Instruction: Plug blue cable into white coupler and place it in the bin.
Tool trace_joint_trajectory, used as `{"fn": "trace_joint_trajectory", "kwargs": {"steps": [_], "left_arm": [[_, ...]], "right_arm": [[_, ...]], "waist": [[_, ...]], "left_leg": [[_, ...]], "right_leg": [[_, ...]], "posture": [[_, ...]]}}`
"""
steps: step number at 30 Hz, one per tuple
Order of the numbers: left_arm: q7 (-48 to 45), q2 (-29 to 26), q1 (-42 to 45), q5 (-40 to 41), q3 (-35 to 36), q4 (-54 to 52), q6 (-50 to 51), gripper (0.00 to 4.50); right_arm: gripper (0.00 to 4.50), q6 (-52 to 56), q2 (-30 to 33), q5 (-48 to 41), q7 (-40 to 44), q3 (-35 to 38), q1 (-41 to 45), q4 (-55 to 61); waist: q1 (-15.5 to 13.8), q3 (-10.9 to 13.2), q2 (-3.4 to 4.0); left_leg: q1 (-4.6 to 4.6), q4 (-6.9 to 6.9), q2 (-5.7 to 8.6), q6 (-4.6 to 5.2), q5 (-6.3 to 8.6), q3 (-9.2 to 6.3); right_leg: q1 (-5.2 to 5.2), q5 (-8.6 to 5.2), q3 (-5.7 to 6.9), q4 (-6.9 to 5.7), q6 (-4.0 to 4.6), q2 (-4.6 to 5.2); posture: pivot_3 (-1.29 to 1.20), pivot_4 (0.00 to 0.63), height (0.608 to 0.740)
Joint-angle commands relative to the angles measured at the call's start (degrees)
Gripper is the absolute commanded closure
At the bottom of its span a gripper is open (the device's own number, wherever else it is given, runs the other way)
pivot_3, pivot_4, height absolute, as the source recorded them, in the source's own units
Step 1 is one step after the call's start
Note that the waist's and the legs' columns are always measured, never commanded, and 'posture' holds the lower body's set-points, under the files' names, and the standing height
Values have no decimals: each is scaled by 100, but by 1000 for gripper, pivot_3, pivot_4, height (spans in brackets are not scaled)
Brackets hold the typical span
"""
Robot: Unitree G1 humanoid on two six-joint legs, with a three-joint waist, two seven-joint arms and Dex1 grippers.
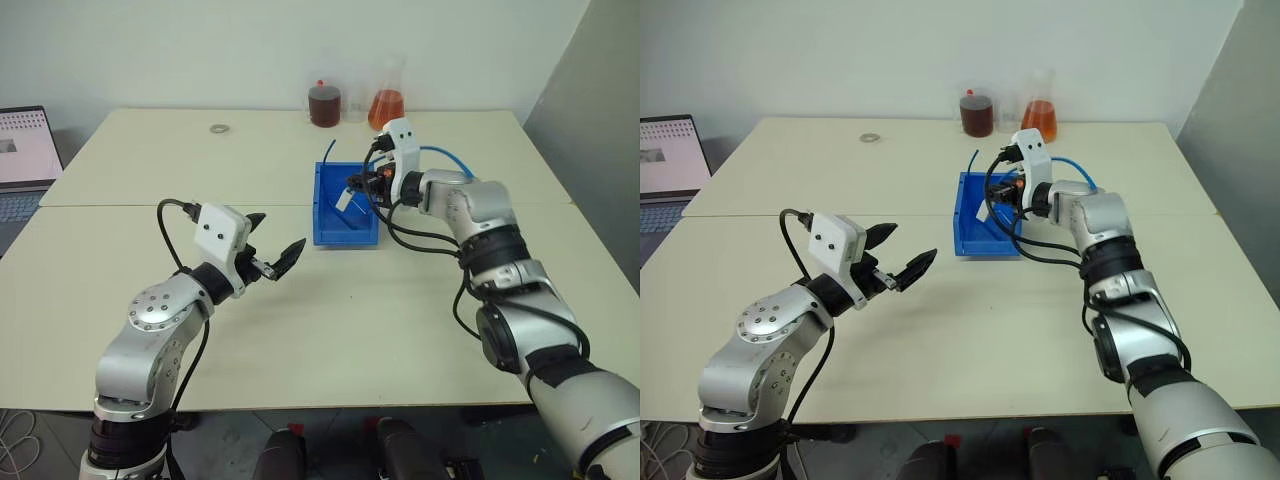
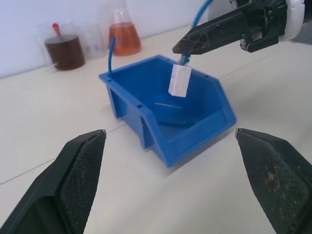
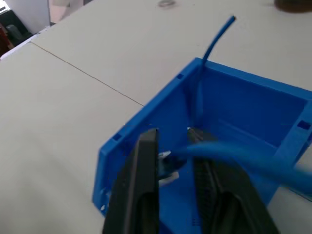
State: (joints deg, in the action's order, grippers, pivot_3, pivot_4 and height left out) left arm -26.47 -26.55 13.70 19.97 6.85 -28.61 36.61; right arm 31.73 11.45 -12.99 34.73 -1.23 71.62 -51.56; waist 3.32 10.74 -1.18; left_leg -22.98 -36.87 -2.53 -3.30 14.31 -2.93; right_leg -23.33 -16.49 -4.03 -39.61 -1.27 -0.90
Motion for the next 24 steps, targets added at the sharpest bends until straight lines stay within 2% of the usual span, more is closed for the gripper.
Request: {"fn": "trace_joint_trajectory", "kwargs": {"steps": [1,4,6,10,12,17,21,24], "left_arm": [[99,28,-15,-19,11,-169,-153,0],[113,31,-37,4,10,-174,-155,0],[101,29,-40,17,-2,-167,-155,0],[60,34,49,50,-48,-76,-146,0],[37,34,127,58,-78,-1,-142,0],[25,16,256,89,-92,110,-87,0],[197,47,221,147,24,62,134,0],[299,105,11,230,202,-97,217,0]], "right_arm": [[2405,-683,-2,128,-121,227,456,-690],[1802,-879,43,166,-117,287,577,-961],[1178,-925,99,203,-115,324,594,-1054],[281,-937,260,305,-140,360,569,-1011],[18,-803,354,322,-133,362,523,-847],[18,-52,782,343,208,148,-47,359],[18,830,1248,87,288,196,-1129,2586],[18,1185,1461,-64,126,330,-2272,4613]], "waist": [[-9,0,0],[-19,0,1],[-20,0,0],[-17,0,1],[-16,0,0],[-28,0,0],[-82,0,0],[-113,0,1]], "left_leg": [[-7,0,1,-2,0,1],[-10,5,2,-7,3,4],[-10,6,2,-8,5,6],[-8,3,4,-7,6,4],[-8,1,5,-7,5,4],[-7,0,5,-7,5,3],[-9,1,5,-7,6,1],[-11,2,5,-7,6,2]], "right_leg": [[-9,1,1,-4,1,5],[-13,0,0,0,2,10],[-12,1,-1,4,2,10],[-10,0,0,0,2,9],[-10,0,0,-3,2,9],[-10,0,0,-6,2,8],[-7,0,1,0,1,10],[-8,0,-1,4,1,10]], "posture": [[0,150,740],[0,150,740],[0,150,740],[0,150,740],[0,150,740],[0,150,740],[0,150,740],[0,150,740]]}}
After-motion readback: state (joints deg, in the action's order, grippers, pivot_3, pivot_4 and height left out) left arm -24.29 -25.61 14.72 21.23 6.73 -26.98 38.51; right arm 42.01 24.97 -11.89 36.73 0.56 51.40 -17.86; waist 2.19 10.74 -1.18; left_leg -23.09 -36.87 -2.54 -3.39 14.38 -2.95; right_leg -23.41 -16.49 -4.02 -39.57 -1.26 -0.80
